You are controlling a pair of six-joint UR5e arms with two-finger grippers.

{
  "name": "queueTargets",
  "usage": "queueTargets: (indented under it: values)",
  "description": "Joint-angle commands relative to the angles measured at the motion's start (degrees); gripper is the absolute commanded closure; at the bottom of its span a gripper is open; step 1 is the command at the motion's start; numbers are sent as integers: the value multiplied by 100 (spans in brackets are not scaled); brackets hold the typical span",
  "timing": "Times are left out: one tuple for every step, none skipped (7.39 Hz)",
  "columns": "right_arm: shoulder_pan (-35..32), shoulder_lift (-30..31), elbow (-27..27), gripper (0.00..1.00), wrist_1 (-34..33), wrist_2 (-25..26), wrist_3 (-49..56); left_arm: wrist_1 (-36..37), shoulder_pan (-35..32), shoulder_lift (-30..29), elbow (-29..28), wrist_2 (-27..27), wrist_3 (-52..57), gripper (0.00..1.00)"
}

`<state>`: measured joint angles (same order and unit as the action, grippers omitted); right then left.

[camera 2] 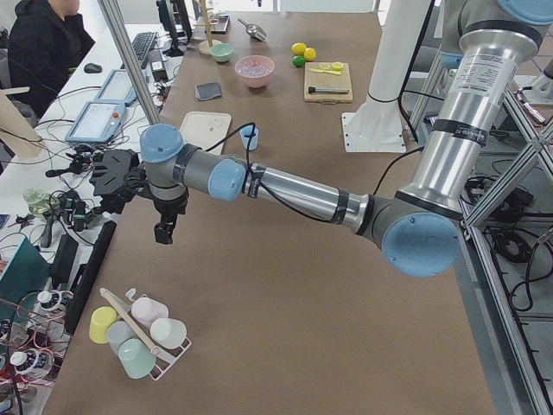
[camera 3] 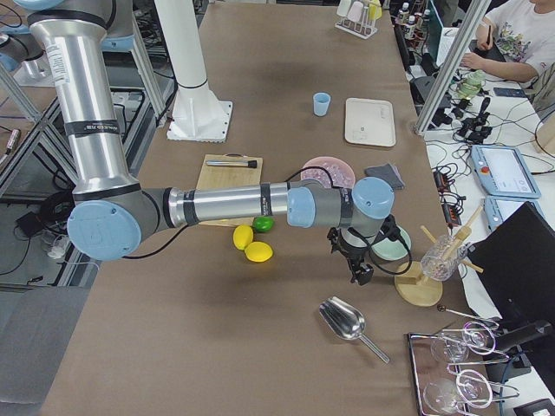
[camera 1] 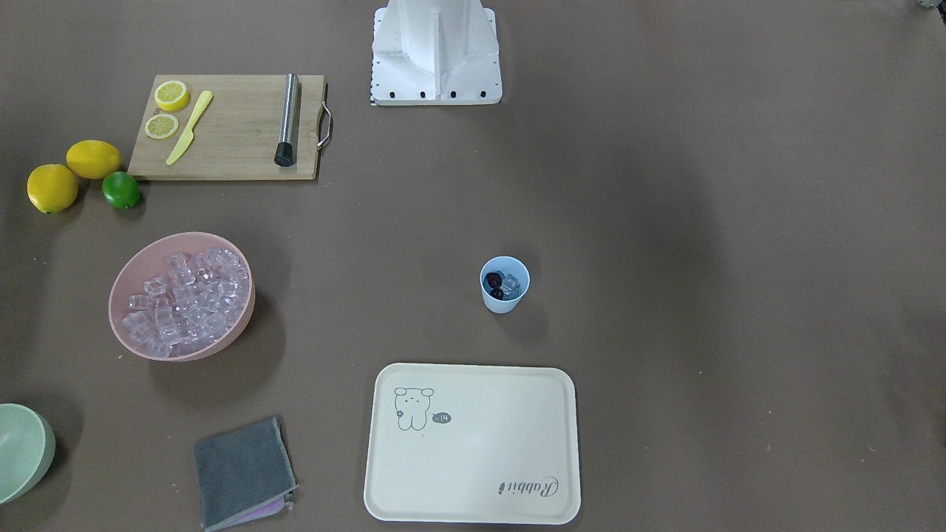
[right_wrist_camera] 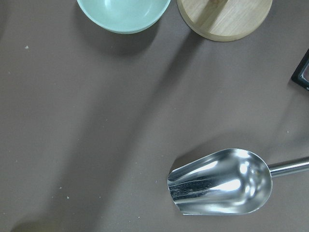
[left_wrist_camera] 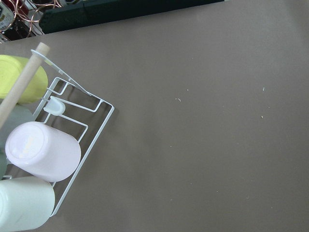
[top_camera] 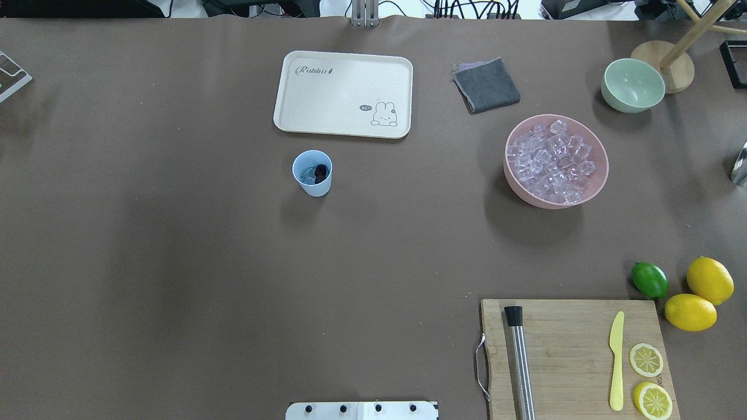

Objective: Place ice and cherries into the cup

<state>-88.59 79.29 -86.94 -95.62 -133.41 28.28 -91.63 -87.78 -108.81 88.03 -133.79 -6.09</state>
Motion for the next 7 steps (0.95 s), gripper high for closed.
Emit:
queueTargets:
  values:
    - [0, -10, 2, 1, 9, 17, 2, -3, 42, 130, 83, 124, 81, 2]
    - [0, -19, -68, 1, 9, 26, 2, -196, 51, 358, 83, 134, 81, 2]
    - [0, -2, -86, 1, 43, 8, -7, -381, 33, 830, 178, 73, 73, 2]
    - [0, 7, -95, 1, 44, -1, -7, -469, -2, 1287, 466, 124, 73, 2]
    - [0, -19, -147, 1, 53, -18, 19, -566, -2, 1440, 582, 142, 73, 2]
    - [0, -19, -330, 1, 35, 16, -15, -550, 16, 1415, 610, 108, 64, 2]
    - [-18, 7, -350, 1, 44, 26, -16, -549, 24, 1398, 575, 72, 64, 2]
